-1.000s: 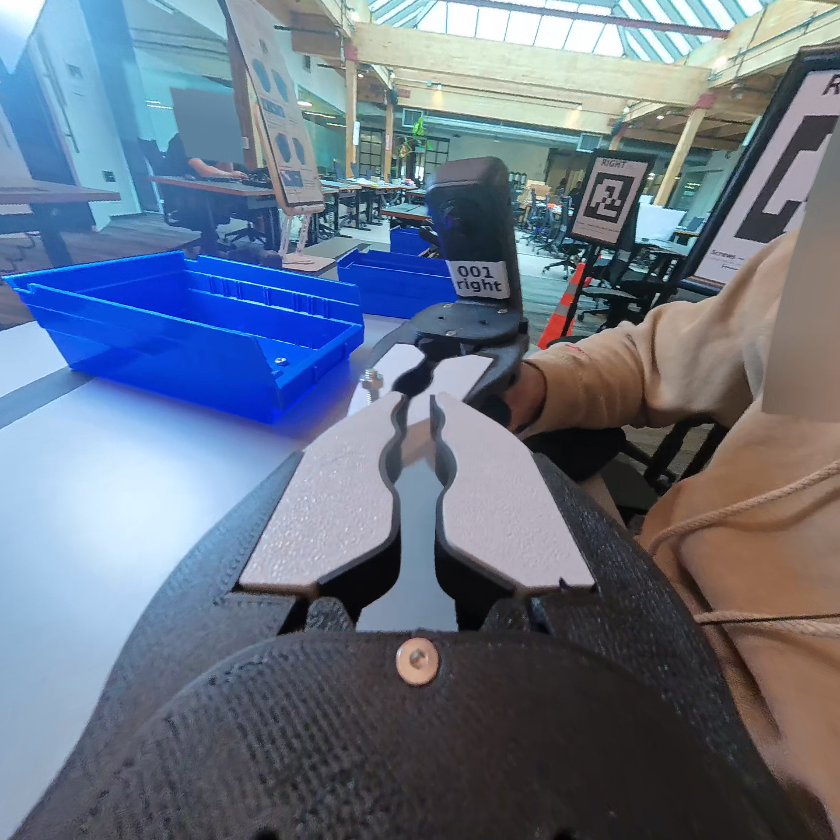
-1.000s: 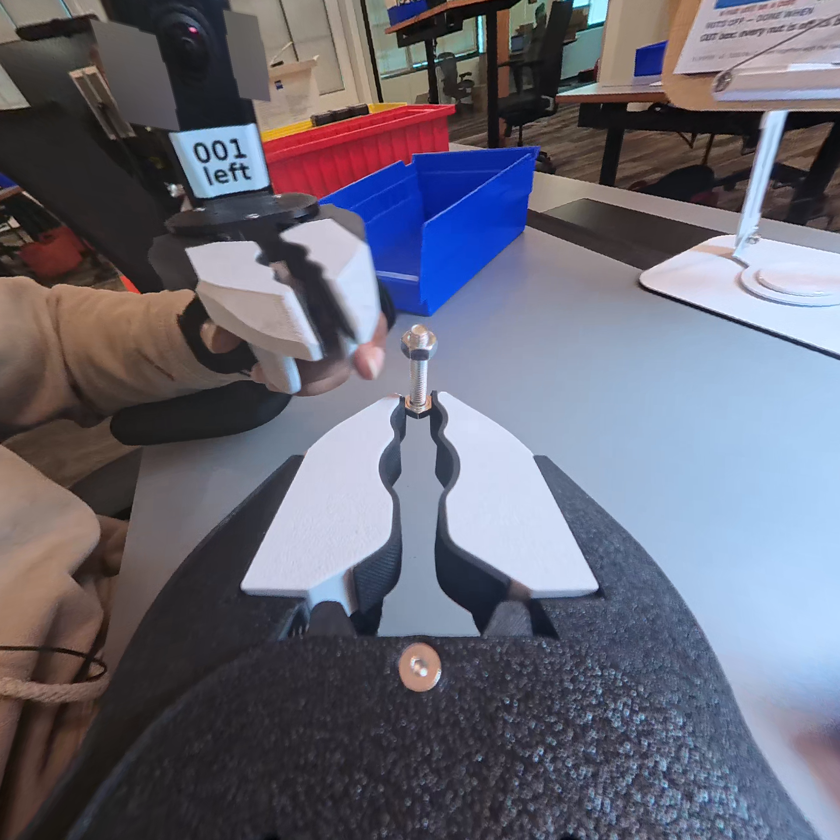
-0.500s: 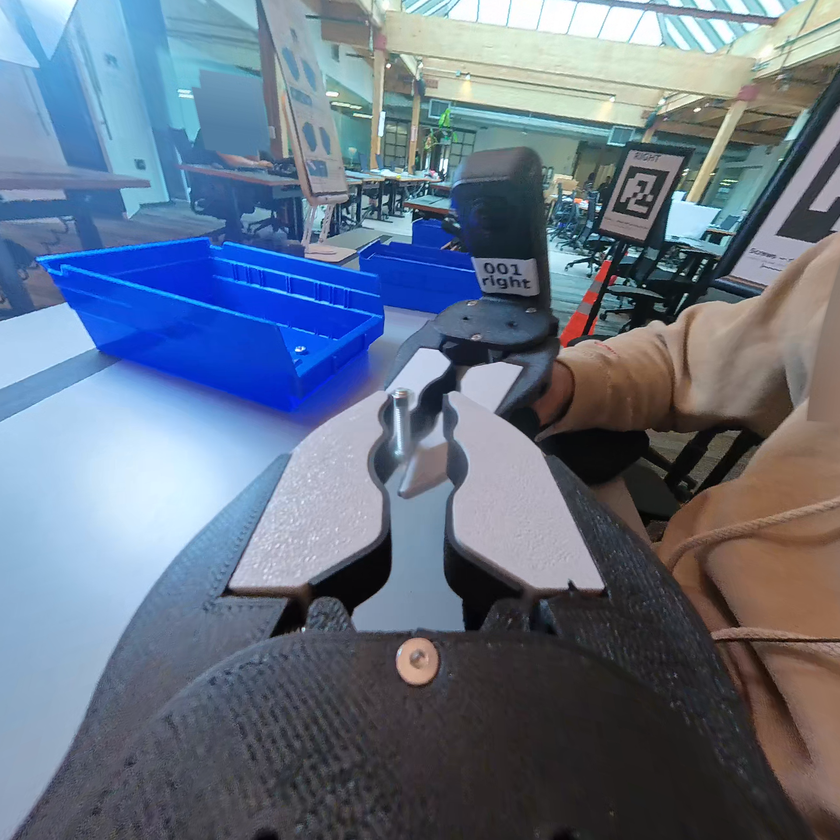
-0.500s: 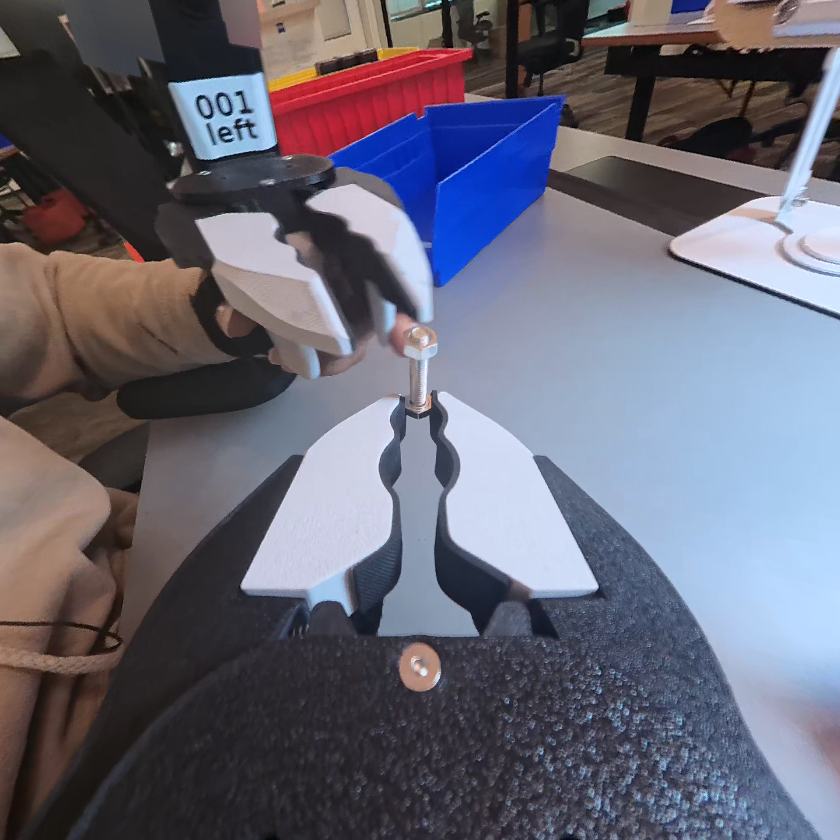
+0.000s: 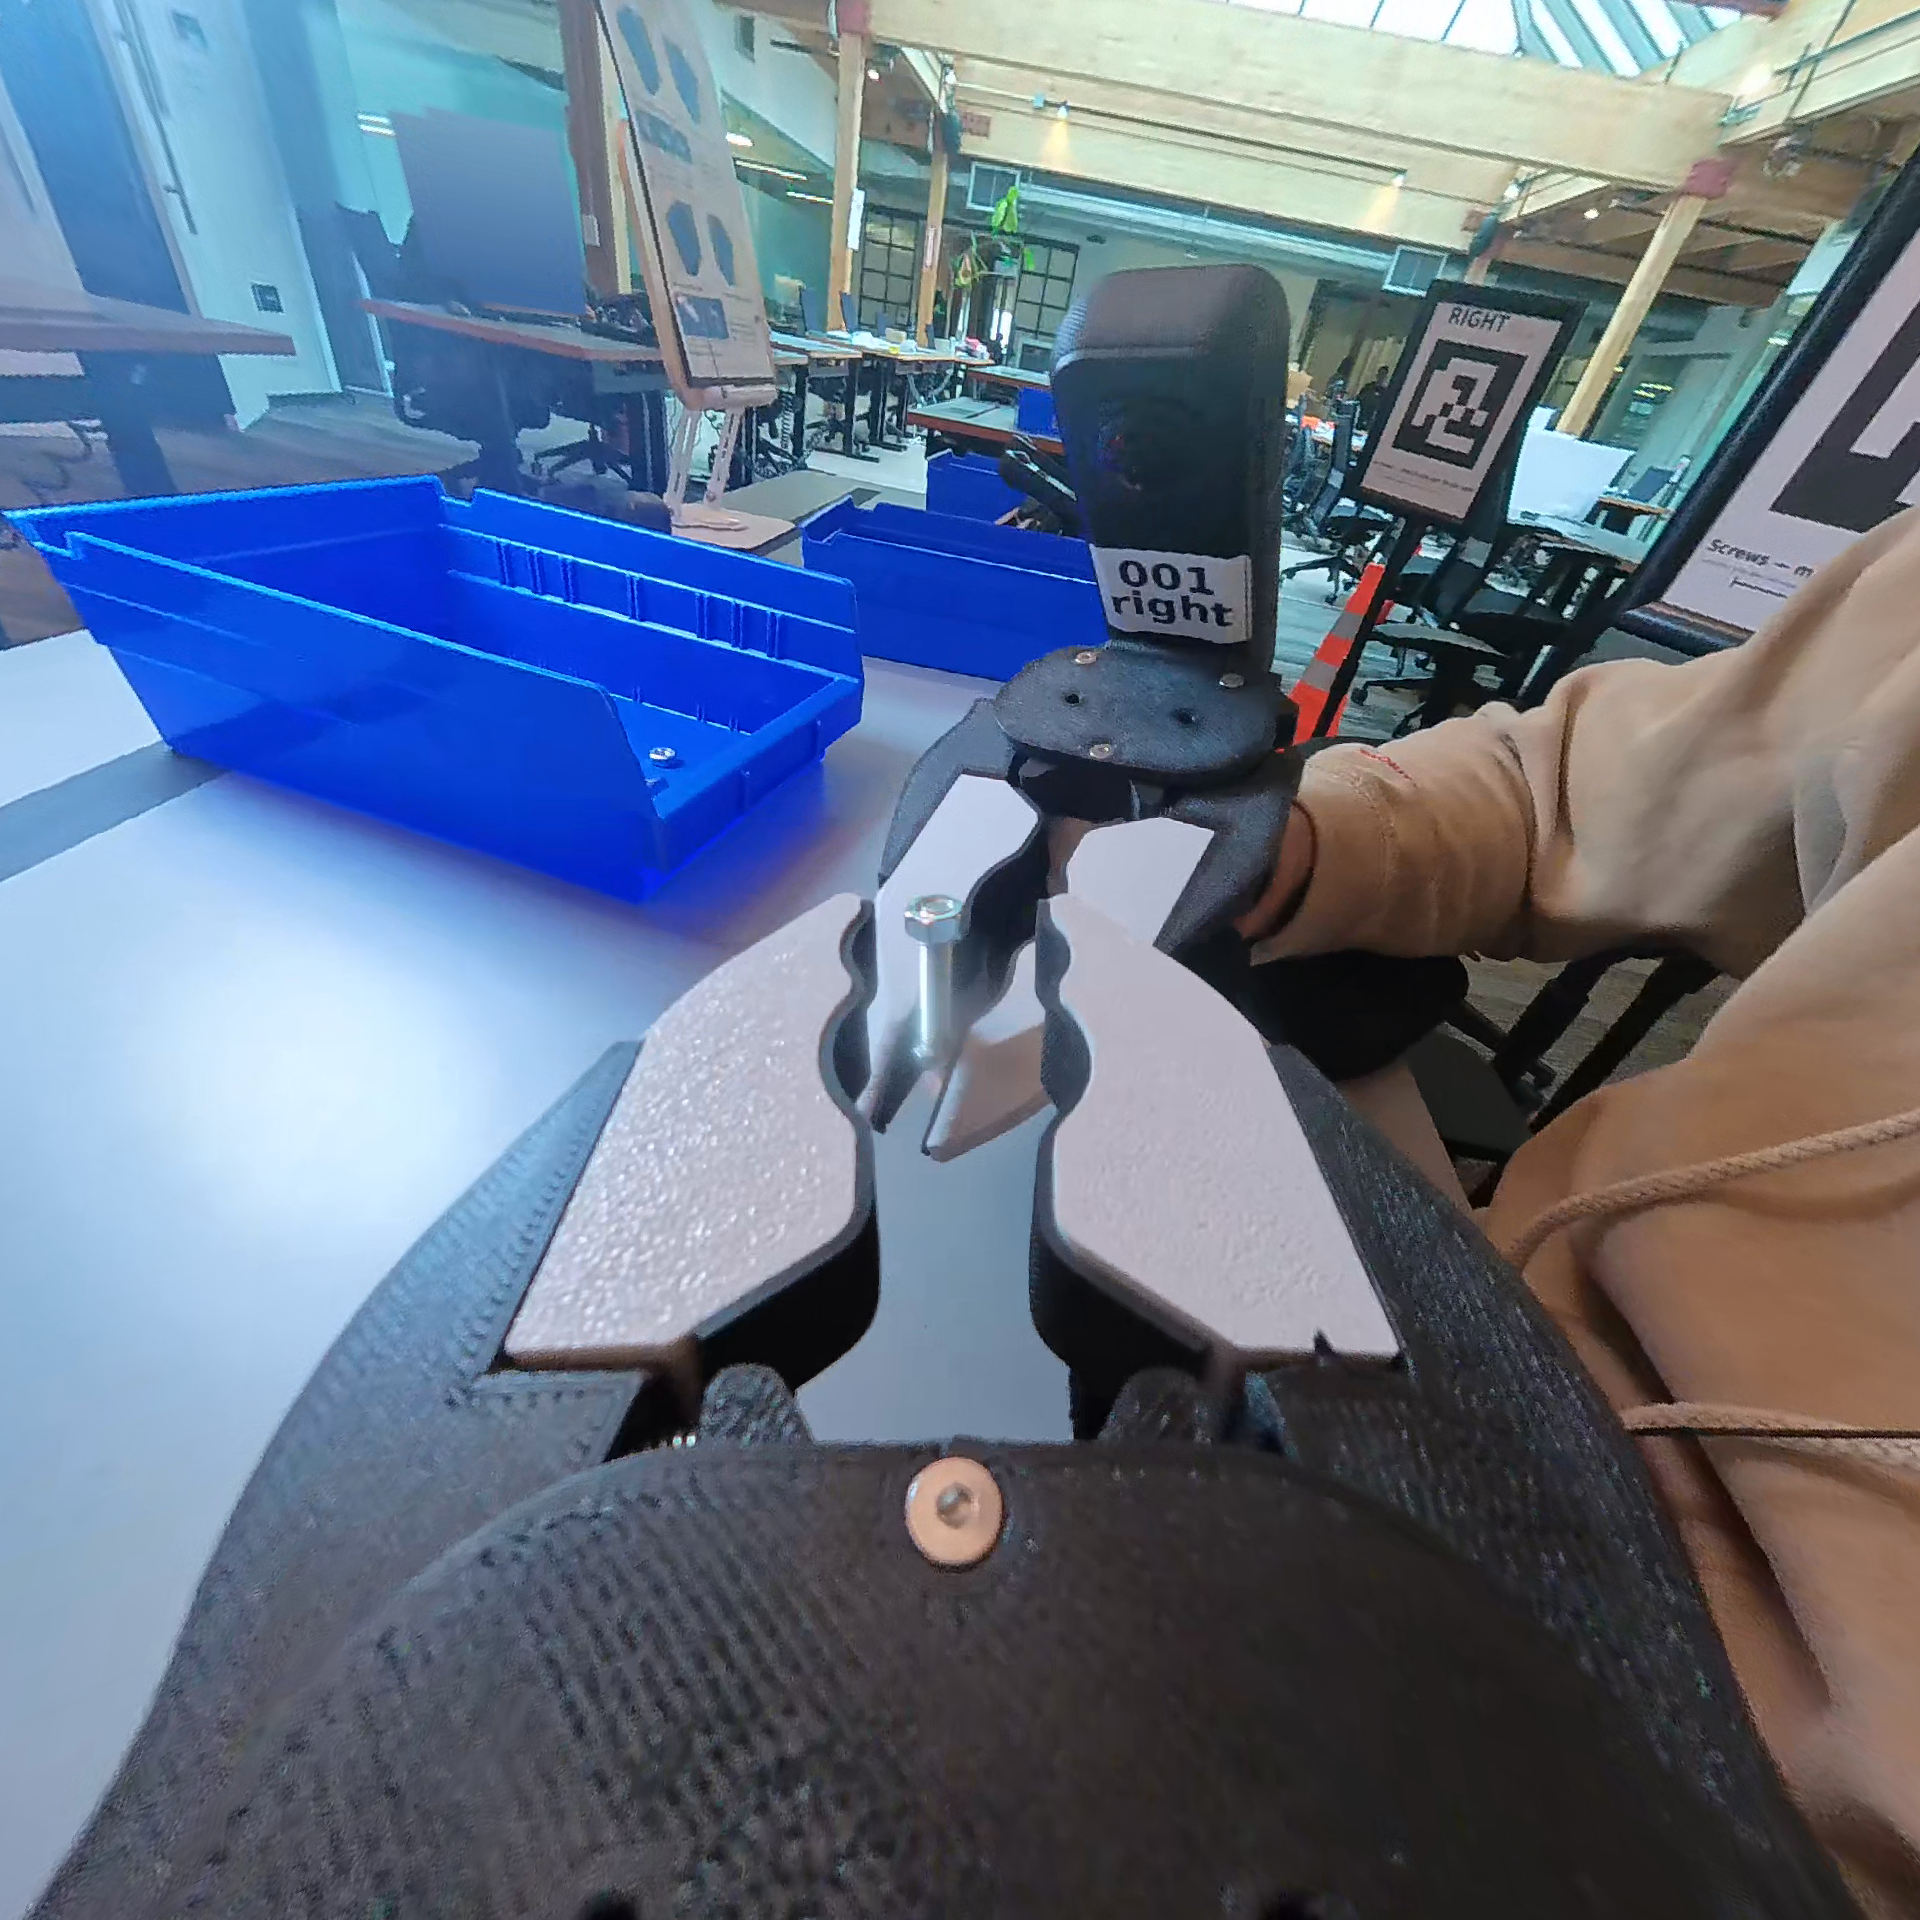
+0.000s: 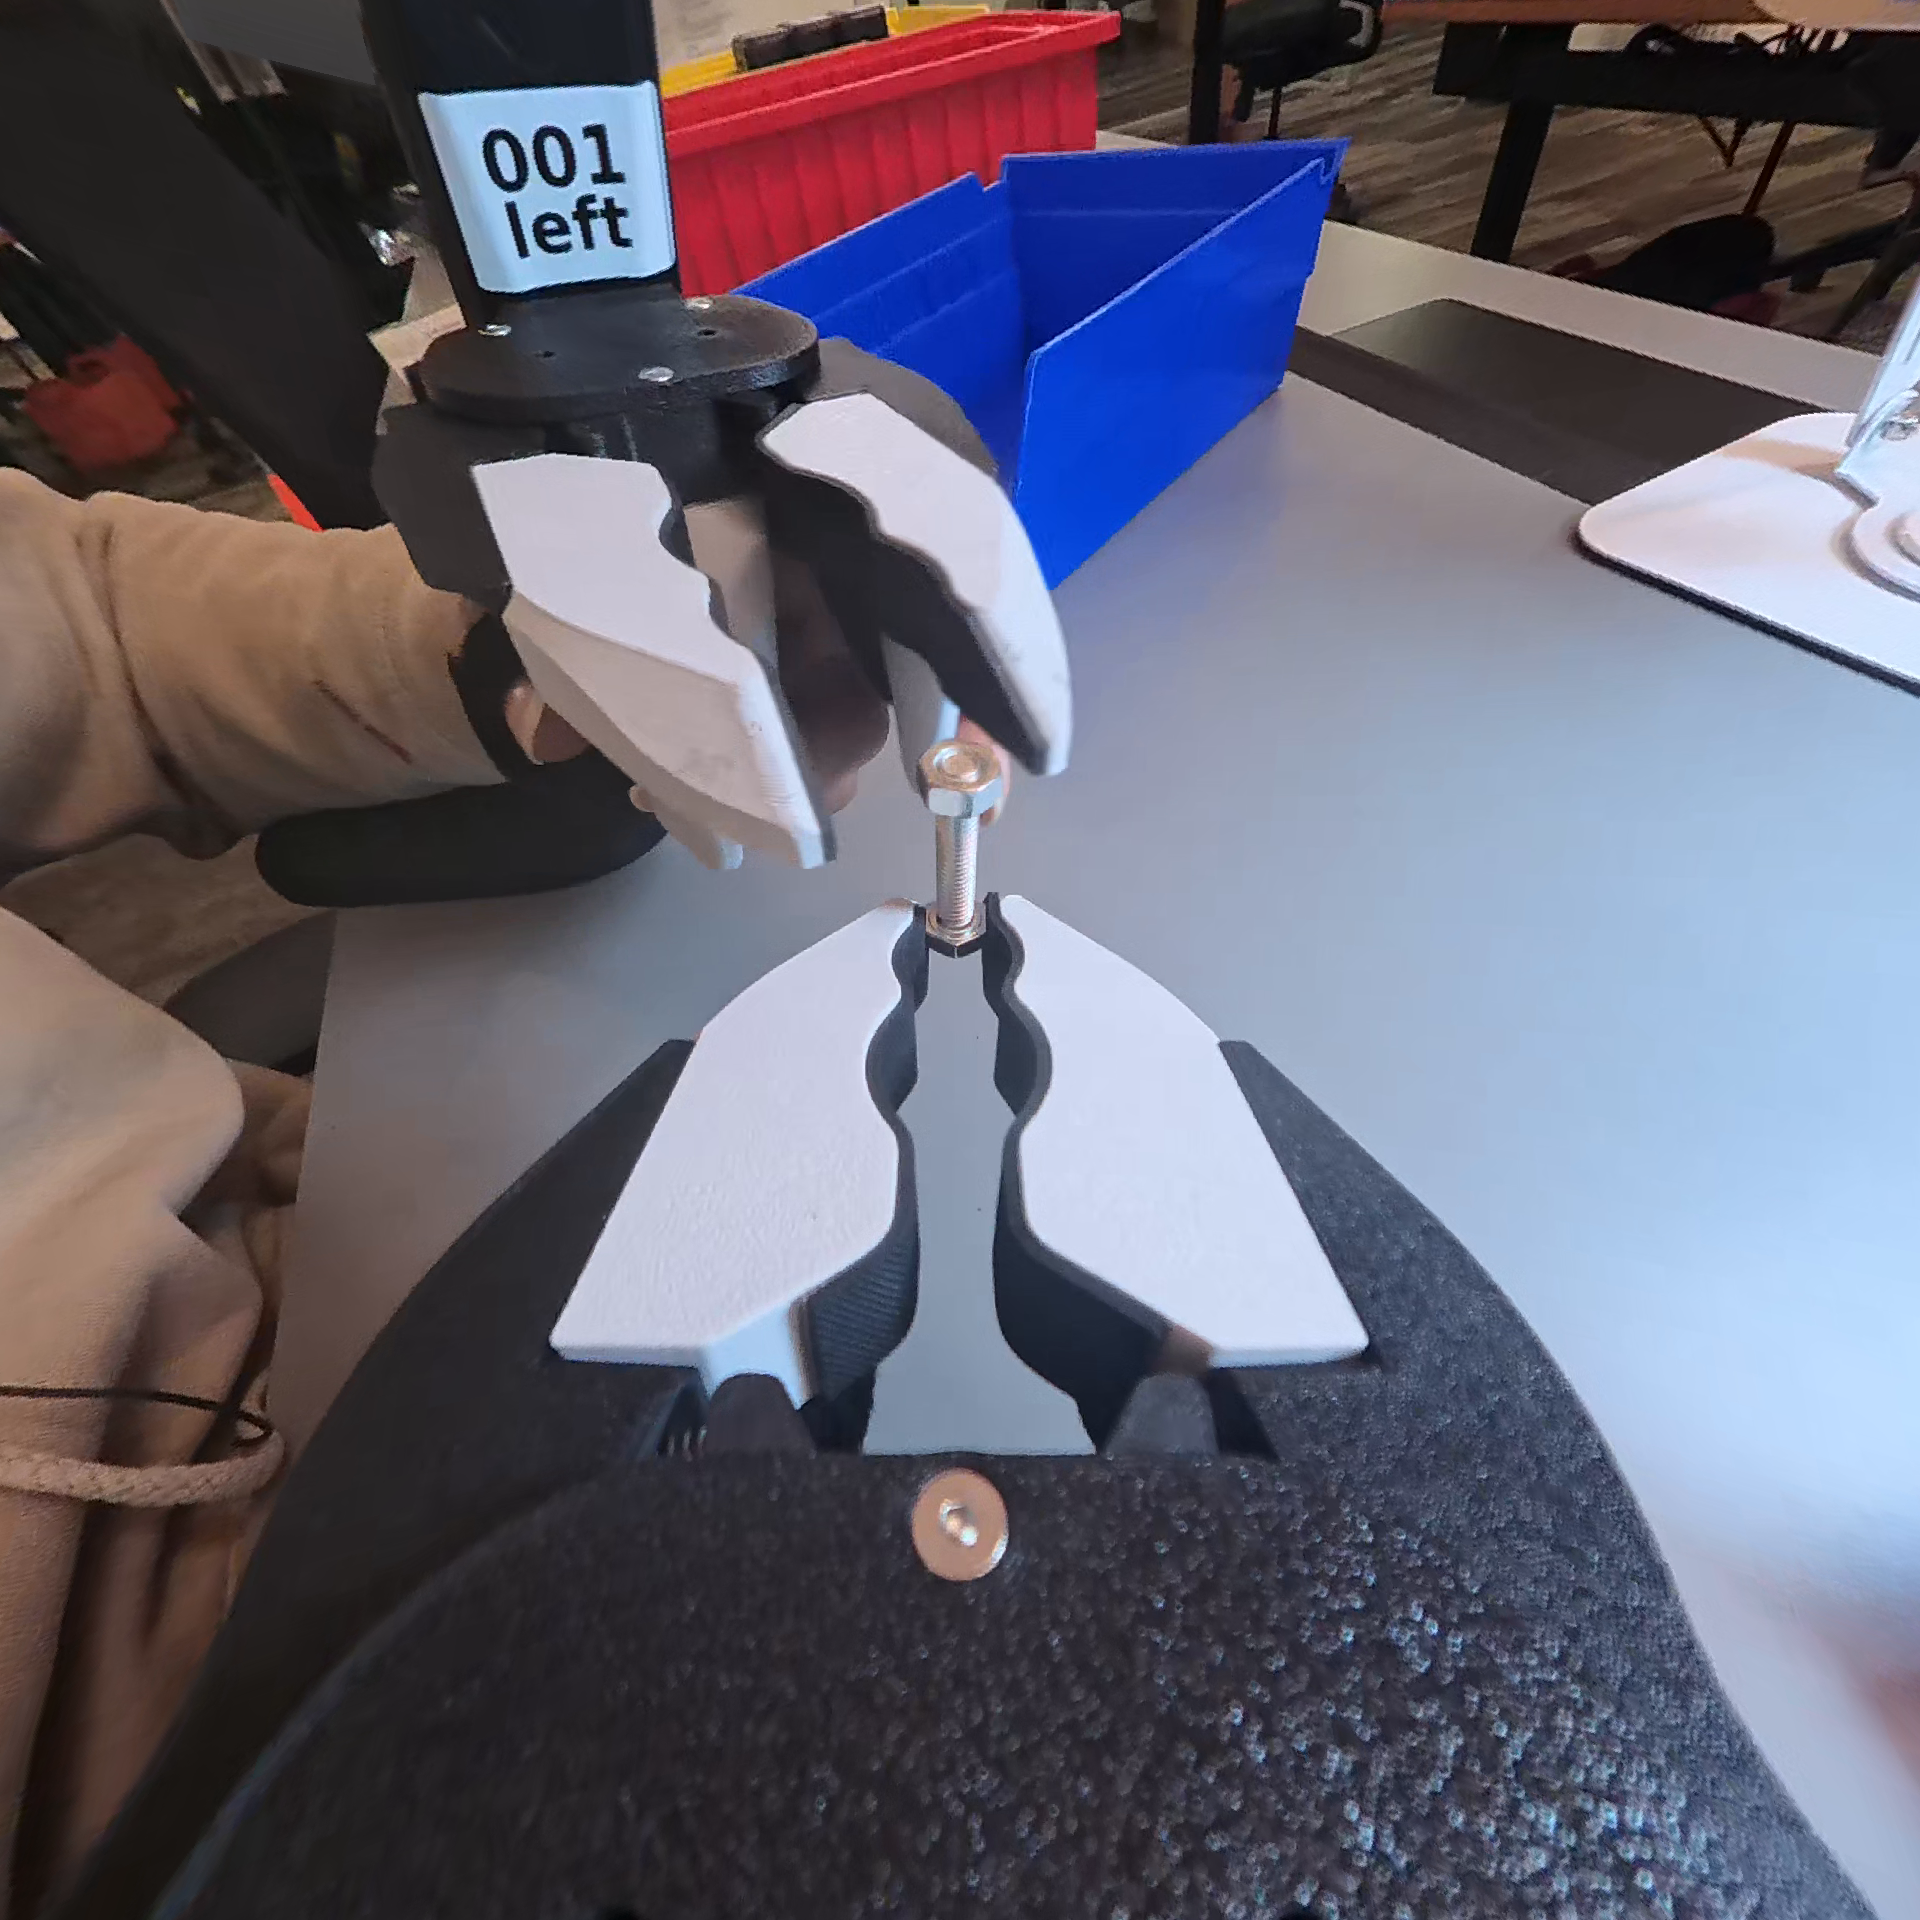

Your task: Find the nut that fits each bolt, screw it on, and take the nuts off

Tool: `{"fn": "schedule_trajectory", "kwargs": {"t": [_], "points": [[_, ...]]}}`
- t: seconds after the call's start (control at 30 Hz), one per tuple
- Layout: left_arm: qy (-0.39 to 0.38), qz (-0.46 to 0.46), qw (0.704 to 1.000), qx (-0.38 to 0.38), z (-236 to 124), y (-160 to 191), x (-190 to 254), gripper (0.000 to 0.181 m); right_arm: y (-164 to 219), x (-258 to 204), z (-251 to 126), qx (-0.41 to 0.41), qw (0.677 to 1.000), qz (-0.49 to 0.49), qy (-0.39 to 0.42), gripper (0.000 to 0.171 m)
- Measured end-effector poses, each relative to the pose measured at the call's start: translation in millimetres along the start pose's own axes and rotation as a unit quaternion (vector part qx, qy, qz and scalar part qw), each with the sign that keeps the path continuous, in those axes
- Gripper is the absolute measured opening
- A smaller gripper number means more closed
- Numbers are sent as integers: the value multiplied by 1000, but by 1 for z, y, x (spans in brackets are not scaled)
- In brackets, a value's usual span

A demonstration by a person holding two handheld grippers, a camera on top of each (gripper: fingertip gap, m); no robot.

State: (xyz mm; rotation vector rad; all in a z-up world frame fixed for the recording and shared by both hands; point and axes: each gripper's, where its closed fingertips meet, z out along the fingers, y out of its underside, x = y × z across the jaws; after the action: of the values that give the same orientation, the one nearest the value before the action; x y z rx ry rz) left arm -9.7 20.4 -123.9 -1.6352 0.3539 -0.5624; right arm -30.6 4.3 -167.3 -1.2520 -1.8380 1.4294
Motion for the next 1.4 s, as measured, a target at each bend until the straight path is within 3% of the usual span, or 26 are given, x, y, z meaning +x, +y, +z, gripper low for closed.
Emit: {"fn": "schedule_trajectory", "kwargs": {"t": [0.13, 0.23, 0.37, 0.47, 0.53, 0.8, 0.9, 0.97, 1.23, 1.4], "points": [[42, -2, 999, 10, -5, -6, 14, 9, -2, 14, -5, 6, 1000, 13, 20, 10], [23, 4, 1000, 11, -5, -6, 8, 11, -4, 16, -8, 9, 1000, 10, 25, 10], [0, -10, 1000, 4, 0, 0, -2, 29, -1, 2, -1, 0, 1000, -7, 7, 10], [13, -6, 1000, 2, -1, -1, 4, 24, 0, 4, -1, -1, 1000, -8, 11, 10], [33, -3, 999, 11, -5, -6, 10, 8, -2, 14, -5, 3, 1000, 1, 26, 10], [-3, -12, 1000, 5, 0, 0, -3, 29, 1, 1, 0, -6, 1000, -16, 9, 10], [14, -6, 1000, 5, -1, -2, 4, 23, 2, 5, 0, -7, 1000, -11, 13, 10], [31, -3, 999, 11, -5, -6, 10, 9, 0, 15, -4, -2, 1000, -3, 29, 10], [2, -5, 1000, -6, 2, 4, -1, 30, 3, 2, 1, -10, 1000, -20, 12, 10], [30, -2, 1000, 8, -3, -4, 9, 12, 2, 20, -5, -5, 999, -2, 38, 10]]}}
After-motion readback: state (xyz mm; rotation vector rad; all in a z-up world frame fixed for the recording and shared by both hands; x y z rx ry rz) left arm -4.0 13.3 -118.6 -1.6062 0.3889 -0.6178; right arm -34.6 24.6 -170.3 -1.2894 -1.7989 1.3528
